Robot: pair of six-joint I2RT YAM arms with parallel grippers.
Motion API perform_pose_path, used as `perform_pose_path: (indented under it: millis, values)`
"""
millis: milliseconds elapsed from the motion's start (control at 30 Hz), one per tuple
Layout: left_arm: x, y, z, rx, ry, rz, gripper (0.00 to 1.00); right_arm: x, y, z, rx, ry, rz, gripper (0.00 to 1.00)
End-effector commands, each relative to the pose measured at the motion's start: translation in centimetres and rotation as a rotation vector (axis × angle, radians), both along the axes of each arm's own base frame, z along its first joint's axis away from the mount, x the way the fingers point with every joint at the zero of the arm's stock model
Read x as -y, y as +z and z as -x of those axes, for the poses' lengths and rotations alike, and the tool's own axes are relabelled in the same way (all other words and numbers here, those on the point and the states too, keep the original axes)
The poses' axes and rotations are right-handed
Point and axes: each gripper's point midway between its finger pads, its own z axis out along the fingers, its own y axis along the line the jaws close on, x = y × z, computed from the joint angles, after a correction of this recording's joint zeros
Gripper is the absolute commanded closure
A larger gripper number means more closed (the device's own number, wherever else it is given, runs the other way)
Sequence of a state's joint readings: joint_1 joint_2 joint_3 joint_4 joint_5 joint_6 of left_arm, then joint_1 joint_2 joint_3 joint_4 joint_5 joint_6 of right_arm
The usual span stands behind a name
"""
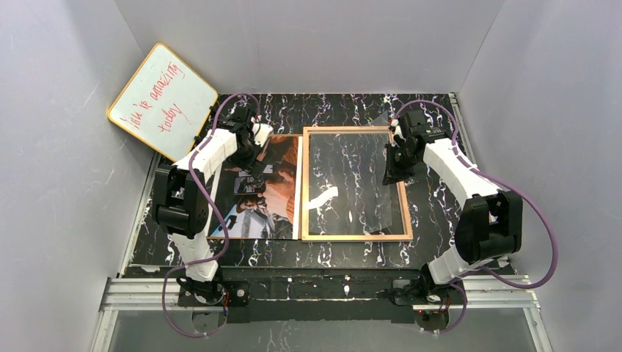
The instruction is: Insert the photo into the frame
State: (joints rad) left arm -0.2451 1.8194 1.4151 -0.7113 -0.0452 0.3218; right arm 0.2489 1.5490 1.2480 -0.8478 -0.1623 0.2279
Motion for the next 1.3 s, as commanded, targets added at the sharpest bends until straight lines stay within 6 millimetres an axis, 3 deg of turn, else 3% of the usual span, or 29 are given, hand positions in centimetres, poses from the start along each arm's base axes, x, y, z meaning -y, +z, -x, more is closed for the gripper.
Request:
perform_pose_path:
  millis: [0,367,867,1267]
  values:
    - [0.3,1.0,0.1,0.013,-0.003,-0.001,0.02,-0.6,1.9,-0.1,0.009,0.045,-0.035,0.99]
    - [3.5,-0.6,1.0,-0.011,-0.082,-0.034,0.02,-1.4,2.3,-0.9,0.008,0.100,-0.062,0.99]
    - [7.3,-1.3,1.4,-0.021,-0.172,-0.064,0.02,-0.7,2.6,0.1,0.028,0.101,-0.039,0.99]
    - [9.0,-1.6,1.1,-0.015,-0.205,-0.068,0.02,0.4,2.3,0.1,0.040,0.075,0.020,0.99]
